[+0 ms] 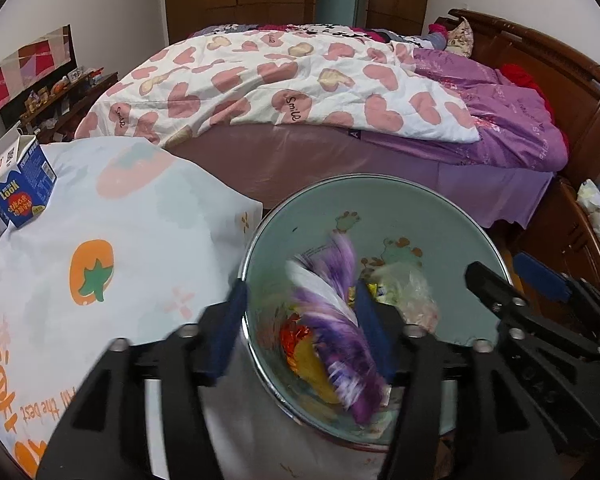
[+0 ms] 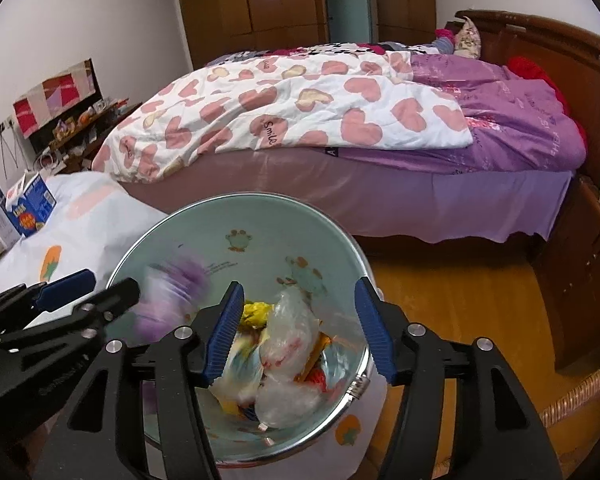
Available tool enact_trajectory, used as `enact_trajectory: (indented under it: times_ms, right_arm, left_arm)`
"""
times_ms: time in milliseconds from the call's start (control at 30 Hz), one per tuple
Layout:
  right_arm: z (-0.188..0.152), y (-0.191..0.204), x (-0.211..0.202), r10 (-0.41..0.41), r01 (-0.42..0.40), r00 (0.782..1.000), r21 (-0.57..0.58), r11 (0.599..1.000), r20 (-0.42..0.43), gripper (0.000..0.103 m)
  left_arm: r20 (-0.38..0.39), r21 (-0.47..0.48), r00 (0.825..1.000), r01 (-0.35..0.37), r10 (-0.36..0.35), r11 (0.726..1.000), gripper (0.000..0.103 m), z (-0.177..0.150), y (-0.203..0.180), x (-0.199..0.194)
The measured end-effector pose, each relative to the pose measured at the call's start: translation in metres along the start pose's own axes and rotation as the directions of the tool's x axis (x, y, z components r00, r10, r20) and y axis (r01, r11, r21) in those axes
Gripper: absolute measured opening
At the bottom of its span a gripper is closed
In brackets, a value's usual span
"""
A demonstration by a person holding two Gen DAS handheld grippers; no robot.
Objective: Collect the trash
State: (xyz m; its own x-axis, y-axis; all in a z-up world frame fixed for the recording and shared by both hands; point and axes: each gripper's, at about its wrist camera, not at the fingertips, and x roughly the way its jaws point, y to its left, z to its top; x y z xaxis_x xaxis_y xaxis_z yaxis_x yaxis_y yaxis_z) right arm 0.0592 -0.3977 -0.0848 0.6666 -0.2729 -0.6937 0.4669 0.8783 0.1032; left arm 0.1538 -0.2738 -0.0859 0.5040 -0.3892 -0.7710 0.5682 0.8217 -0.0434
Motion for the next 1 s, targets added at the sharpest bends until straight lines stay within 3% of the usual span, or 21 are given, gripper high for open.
enact_trajectory:
  times_ms: [67, 167, 367, 633, 1000]
  right_arm:
    - [0.001, -0.005, -0.007, -0.019, 0.019, 1.0, 0.028, 0.999, 0.016, 0.058]
    - [0.002, -0.014, -0.022, -0.033, 0.03, 0.999, 0.08, 0.996, 0.04, 0.059]
    - [-0.006, -0.016, -0.056, -0.086, 0.066, 0.988, 0.156, 0.986, 0.127, 0.085]
    - [-0.031, 0.001, -0.1, -0.085, 0.047, 0.976, 0.19, 0.981, 0.198, 0.088]
    - [-0.045, 0.027, -0.167, -0.085, 0.034, 0.931, 0.149, 0.988, 0.356, 0.09]
  left_arm:
    - [0.001, -0.006, 1.0, 0.006, -0.006, 1.0, 0.083, 0.001, 0.0, -0.002]
    - [0.031, -0.017, 0.999, -0.008, 0.009, 1.0, 0.096, 0.003, 0.002, -0.011]
    - [0.092, -0.027, 0.994, -0.06, 0.063, 0.998, 0.097, -0.004, 0.016, -0.039]
    - [0.177, -0.054, 0.976, -0.122, 0.13, 0.991, 0.097, -0.036, 0.04, -0.093]
    - [0.368, -0.09, 0.909, -0.175, 0.196, 0.98, 0.097, -0.066, 0.055, -0.188]
